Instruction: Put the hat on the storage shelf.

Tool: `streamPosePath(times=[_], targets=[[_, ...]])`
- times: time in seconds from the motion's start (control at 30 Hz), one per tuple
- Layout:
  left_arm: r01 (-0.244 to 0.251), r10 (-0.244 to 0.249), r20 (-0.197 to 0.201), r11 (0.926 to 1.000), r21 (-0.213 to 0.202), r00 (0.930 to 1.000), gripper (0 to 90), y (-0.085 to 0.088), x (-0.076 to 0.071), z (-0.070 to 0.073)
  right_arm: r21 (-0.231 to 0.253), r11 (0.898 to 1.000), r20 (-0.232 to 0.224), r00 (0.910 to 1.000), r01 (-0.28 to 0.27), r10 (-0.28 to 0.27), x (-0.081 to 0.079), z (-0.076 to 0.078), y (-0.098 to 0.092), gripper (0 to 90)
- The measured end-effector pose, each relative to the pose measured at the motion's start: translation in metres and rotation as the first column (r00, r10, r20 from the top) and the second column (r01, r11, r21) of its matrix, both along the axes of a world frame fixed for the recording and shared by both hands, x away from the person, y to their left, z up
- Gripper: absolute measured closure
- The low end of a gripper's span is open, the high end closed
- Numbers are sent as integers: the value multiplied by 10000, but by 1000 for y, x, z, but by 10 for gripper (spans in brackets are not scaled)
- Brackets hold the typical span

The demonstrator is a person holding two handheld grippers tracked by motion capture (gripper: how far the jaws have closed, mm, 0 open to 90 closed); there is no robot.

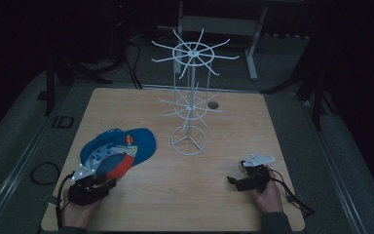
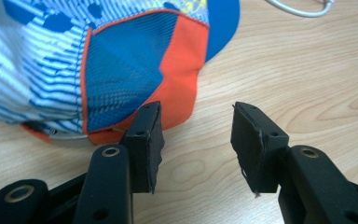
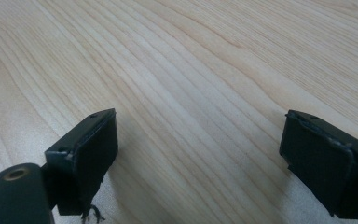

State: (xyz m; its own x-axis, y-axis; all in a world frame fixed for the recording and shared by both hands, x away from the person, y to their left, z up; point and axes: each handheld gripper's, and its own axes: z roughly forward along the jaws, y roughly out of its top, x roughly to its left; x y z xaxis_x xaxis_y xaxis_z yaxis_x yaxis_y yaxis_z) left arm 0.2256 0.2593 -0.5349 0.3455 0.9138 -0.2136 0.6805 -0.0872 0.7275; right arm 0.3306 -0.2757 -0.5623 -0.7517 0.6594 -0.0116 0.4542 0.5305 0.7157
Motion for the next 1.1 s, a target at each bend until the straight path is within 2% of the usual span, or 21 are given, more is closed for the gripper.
streamPosePath(times=[0.13,0.17,0.27,0.57,0.77,0.83,0.93,0.97,1.1], targets=[[310,-310,15,9995,24,9995,534,-2,1,7,3,9999,-5,9999,170,-170,-2,0,0,113],[462,-463,25,9988,185,9989,533,-3,2,10,3,9998,-3,9998,191,-191,-3,0,0,113],[626,-631,137,9976,308,9979,522,-3,3,17,5,9997,-11,9997,240,-240,-3,0,0,113],[683,-698,405,9969,385,9967,494,1,14,41,31,9994,14,9994,350,-350,-3,0,0,114],[782,-809,657,9960,436,9946,486,-3,30,55,36,9992,6,9992,388,-388,-3,0,0,115],[840,-877,791,9953,485,9930,475,-4,40,62,34,9992,8,9992,406,-406,-3,0,0,115],[865,-895,819,9954,403,9926,458,-4,47,66,42,9990,-15,9990,439,-439,-3,0,0,115],[783,-805,810,9965,297,9935,456,-4,54,70,29,9990,-26,9990,444,-444,-3,0,0,115],[686,-706,759,9972,294,9946,452,-6,65,74,33,9990,-21,9990,454,-454,-3,0,0,116]])
